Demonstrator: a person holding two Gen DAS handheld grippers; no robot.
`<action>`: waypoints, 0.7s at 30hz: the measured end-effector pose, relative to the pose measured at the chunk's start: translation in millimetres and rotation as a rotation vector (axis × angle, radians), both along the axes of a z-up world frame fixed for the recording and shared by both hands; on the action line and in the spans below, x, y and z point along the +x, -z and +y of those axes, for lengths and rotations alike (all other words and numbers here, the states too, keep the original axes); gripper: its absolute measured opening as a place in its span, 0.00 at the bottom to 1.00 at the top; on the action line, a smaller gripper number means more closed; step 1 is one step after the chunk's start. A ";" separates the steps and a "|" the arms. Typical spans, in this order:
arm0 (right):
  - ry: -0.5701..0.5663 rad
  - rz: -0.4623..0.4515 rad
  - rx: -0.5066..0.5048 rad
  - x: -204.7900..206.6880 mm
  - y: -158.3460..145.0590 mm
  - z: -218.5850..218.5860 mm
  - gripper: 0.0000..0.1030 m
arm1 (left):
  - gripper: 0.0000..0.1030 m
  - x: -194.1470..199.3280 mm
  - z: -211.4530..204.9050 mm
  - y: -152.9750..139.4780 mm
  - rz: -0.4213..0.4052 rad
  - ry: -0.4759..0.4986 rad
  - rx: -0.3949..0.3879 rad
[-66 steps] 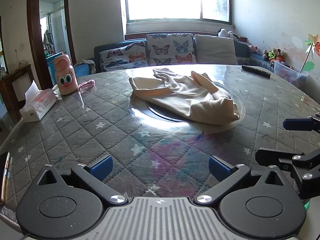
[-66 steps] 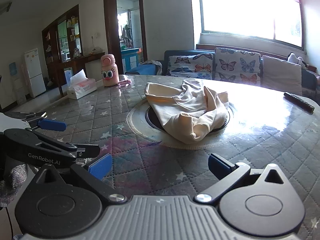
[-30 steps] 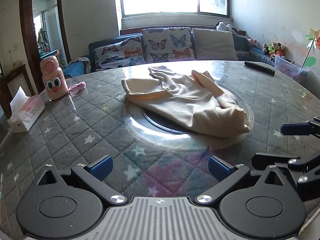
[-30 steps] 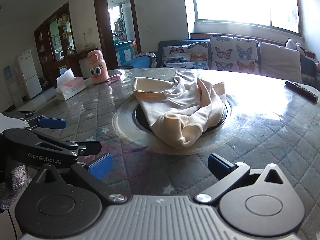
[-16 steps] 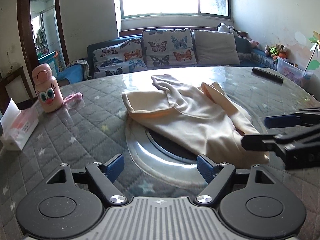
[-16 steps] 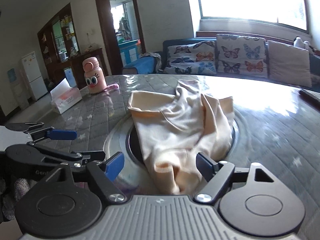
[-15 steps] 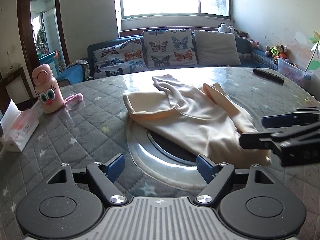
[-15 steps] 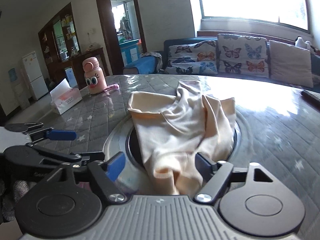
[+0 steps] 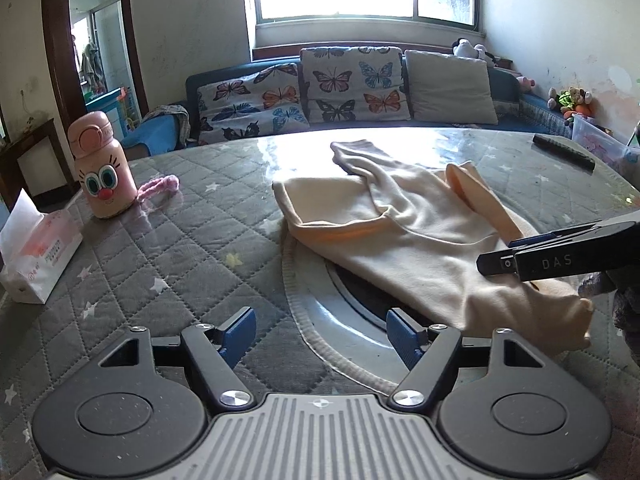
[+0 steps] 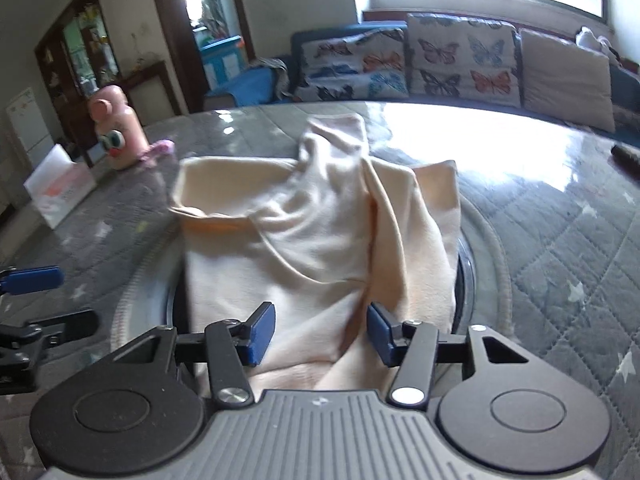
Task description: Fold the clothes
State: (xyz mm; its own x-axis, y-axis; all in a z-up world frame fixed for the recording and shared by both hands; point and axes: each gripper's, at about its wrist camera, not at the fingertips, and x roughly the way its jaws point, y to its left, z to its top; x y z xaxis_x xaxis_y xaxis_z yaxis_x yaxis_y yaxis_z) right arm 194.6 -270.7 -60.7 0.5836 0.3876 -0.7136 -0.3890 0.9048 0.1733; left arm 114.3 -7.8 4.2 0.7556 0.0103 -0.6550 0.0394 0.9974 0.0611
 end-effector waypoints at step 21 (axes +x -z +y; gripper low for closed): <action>-0.473 -0.102 0.102 -96.8 -38.2 65.8 0.09 | 0.72 -4.5 3.7 -36.9 -0.081 0.019 0.002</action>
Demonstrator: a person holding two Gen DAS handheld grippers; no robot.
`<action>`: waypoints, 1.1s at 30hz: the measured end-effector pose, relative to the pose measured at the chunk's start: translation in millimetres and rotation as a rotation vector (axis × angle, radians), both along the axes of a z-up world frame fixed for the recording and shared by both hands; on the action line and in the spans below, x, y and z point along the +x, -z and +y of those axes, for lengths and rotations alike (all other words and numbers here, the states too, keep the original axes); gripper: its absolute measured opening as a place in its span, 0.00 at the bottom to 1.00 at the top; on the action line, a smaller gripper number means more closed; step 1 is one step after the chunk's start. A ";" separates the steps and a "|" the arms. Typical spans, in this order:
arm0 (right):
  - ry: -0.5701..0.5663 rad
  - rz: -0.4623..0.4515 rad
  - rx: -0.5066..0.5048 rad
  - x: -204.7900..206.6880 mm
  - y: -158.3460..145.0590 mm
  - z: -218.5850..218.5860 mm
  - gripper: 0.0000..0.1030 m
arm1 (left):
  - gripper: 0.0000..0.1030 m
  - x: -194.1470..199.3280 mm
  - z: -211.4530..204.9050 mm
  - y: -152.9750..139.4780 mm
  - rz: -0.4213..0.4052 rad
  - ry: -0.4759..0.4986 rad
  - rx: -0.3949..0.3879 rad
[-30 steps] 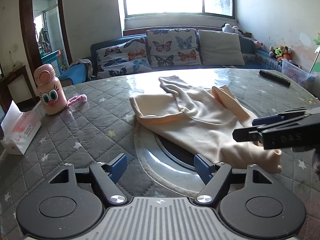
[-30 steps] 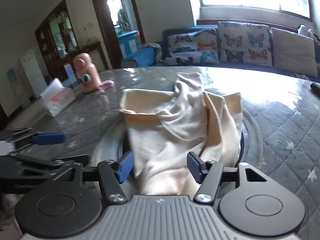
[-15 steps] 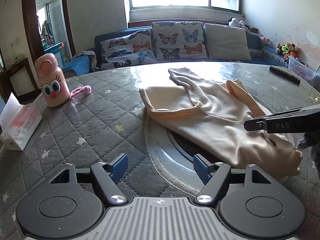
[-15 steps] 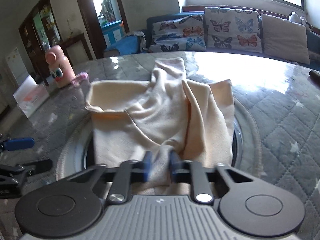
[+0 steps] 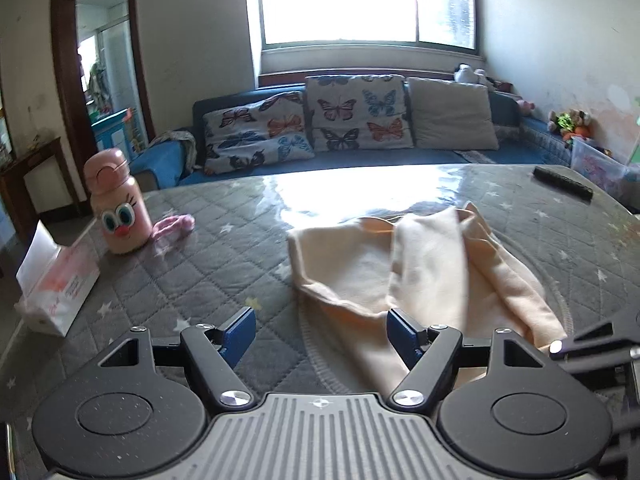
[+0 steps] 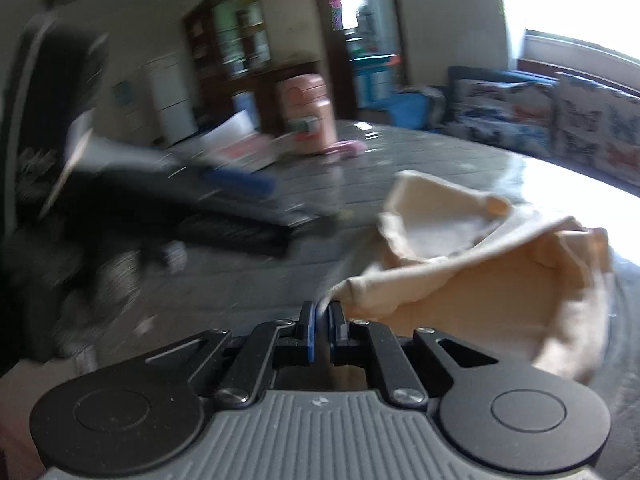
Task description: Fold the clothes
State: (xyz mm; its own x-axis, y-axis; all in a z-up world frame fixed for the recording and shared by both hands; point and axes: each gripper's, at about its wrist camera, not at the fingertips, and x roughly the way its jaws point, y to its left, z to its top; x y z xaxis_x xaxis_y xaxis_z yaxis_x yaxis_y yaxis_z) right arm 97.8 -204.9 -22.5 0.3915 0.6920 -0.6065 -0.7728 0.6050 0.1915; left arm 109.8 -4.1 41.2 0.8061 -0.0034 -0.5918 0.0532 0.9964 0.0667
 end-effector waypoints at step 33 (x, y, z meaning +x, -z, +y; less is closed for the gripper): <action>0.425 -0.025 -0.171 160.4 40.9 -77.7 0.03 | 0.05 71.5 -75.0 55.4 0.151 0.211 0.129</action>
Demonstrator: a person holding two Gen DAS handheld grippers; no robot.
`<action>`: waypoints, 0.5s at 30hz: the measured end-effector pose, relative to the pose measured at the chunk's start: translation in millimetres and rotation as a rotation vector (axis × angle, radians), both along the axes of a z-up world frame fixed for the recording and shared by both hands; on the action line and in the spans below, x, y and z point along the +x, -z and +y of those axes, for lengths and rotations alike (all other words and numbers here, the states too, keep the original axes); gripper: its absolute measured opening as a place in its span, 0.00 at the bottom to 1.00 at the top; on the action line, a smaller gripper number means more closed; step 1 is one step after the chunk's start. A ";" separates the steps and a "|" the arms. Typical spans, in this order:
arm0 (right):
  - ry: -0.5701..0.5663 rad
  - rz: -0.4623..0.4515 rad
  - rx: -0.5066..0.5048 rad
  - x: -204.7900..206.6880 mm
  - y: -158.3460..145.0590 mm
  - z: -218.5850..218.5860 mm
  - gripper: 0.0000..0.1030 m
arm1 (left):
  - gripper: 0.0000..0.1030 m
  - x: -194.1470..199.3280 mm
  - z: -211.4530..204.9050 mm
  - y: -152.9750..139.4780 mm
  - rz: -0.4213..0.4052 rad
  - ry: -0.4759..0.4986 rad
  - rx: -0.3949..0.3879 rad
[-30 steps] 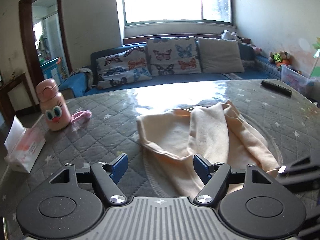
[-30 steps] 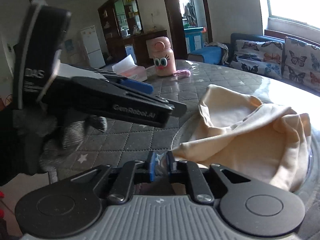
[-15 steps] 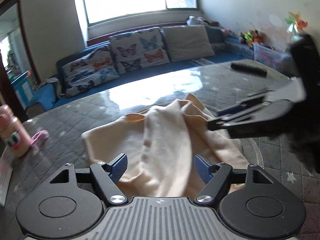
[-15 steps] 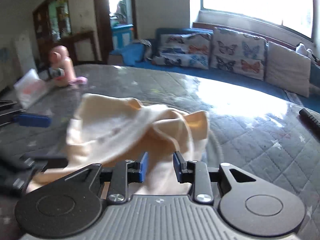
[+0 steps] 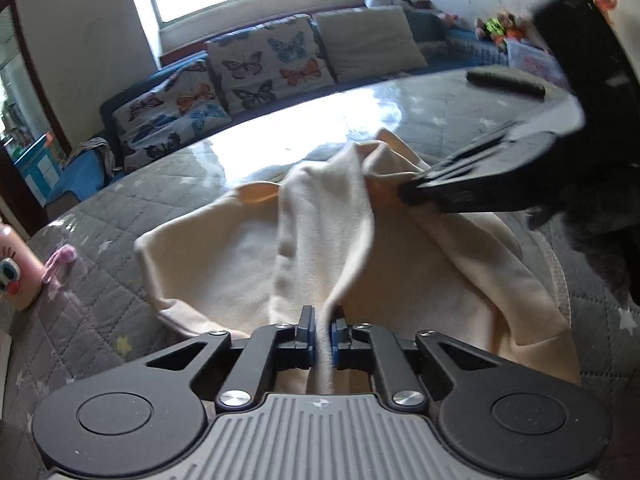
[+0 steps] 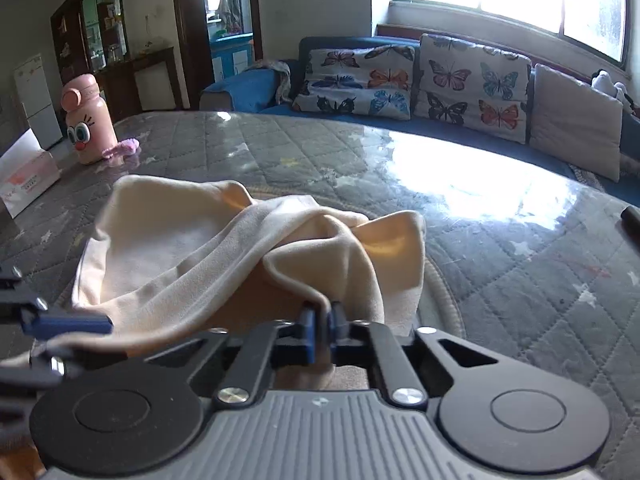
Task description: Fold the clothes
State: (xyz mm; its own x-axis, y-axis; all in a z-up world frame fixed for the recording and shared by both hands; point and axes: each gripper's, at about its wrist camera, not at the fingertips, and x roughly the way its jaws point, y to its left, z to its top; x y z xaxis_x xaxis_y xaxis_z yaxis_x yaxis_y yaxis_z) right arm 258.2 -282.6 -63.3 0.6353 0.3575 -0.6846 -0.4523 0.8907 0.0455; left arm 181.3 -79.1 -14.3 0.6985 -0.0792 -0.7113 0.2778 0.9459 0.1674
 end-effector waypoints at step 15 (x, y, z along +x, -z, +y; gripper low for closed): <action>0.251 -0.118 0.064 -98.1 -60.2 -108.2 0.03 | 0.03 -87.4 106.9 -52.0 -0.115 -0.286 -0.199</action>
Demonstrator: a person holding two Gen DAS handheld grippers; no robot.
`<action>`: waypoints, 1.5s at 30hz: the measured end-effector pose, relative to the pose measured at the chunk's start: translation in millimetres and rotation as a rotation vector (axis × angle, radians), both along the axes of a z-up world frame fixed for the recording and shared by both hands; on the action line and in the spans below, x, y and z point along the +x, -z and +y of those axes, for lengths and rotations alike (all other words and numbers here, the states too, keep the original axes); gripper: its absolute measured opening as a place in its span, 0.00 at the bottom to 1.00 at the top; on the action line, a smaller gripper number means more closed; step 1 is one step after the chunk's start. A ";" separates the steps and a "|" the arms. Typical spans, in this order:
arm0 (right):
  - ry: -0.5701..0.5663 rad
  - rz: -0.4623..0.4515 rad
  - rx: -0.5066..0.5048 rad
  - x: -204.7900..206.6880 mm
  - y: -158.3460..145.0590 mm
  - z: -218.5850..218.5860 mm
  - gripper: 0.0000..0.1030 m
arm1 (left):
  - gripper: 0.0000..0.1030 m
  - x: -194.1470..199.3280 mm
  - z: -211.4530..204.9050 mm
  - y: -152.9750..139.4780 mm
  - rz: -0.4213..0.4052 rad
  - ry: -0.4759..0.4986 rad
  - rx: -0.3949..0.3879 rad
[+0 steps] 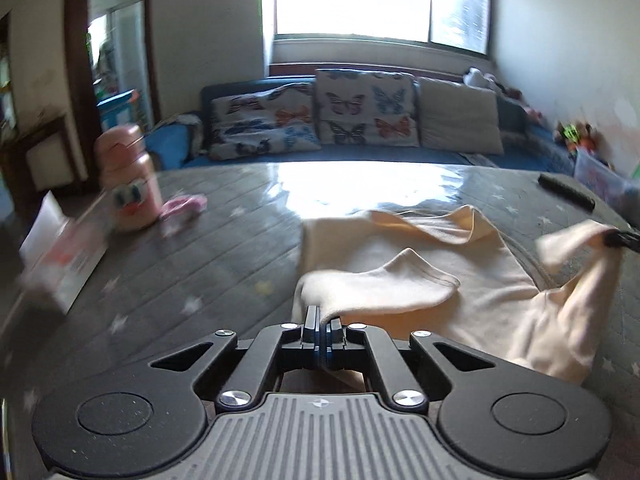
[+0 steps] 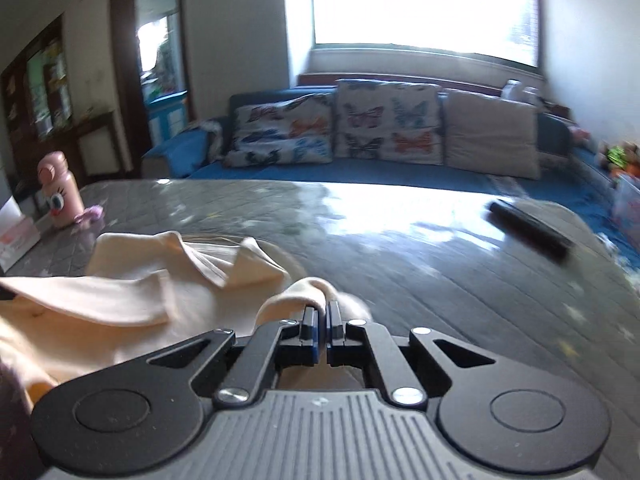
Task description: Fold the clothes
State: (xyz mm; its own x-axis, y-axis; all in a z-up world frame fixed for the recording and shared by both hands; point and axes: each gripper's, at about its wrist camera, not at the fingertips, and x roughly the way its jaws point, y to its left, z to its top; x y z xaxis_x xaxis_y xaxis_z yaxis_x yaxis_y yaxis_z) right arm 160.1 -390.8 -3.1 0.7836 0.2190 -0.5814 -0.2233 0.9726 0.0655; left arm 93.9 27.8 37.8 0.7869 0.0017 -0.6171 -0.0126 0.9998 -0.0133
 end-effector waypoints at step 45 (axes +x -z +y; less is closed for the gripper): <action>0.026 0.100 -0.099 -67.1 26.5 -36.5 0.61 | 0.44 -90.2 -77.9 49.9 0.076 0.430 0.174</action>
State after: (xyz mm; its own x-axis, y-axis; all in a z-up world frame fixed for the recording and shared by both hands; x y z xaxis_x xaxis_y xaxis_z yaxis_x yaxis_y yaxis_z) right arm 93.0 -427.3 -29.5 0.7252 0.1371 -0.6747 -0.1954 0.9807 -0.0108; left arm 3.6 -50.2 -12.1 0.6912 -0.2063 -0.6926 0.4092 0.9017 0.1397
